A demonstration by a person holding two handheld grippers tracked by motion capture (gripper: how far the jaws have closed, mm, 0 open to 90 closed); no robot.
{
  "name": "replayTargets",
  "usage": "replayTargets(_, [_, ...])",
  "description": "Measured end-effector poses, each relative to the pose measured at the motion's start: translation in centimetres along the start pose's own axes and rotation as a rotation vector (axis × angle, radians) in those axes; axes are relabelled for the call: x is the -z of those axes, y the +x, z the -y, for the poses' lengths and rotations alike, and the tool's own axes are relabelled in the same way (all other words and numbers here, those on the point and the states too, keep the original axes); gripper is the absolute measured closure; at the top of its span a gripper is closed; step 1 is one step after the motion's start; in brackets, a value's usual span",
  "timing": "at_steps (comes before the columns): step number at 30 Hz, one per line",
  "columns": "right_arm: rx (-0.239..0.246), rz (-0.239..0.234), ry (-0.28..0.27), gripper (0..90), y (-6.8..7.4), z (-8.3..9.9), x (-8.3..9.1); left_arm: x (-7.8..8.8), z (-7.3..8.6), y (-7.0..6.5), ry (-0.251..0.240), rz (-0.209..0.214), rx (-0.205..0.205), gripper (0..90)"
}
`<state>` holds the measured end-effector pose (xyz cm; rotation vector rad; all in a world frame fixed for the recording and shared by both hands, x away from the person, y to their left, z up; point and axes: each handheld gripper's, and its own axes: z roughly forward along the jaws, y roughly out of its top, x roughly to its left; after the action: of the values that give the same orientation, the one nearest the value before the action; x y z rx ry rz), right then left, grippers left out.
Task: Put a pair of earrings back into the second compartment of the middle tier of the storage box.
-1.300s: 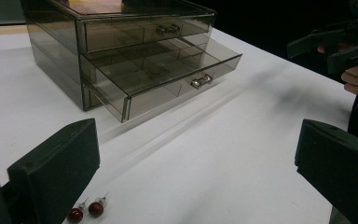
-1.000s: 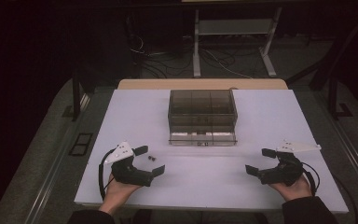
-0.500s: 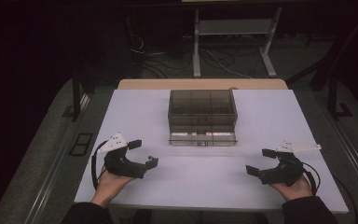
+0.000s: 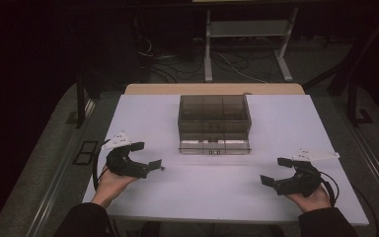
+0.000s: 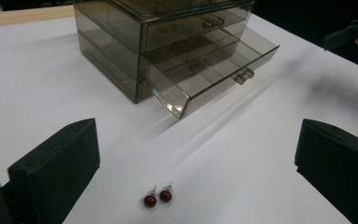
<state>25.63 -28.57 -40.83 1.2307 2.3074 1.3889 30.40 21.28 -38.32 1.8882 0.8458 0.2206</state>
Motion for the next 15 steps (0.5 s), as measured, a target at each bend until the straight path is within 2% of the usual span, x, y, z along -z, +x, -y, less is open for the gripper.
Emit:
replayTargets(10, [0.007, -0.004, -0.002, 0.1, 0.0, 0.0, -0.1, -1.0, -0.1, 1.4, 0.079, -0.011, -0.01, 0.0])
replayTargets(15, [0.005, -0.007, 0.005, 0.2, 0.0, 0.0, -0.1, -1.8, 0.1, 1.8, 0.12, -0.006, -0.029, 0.0])
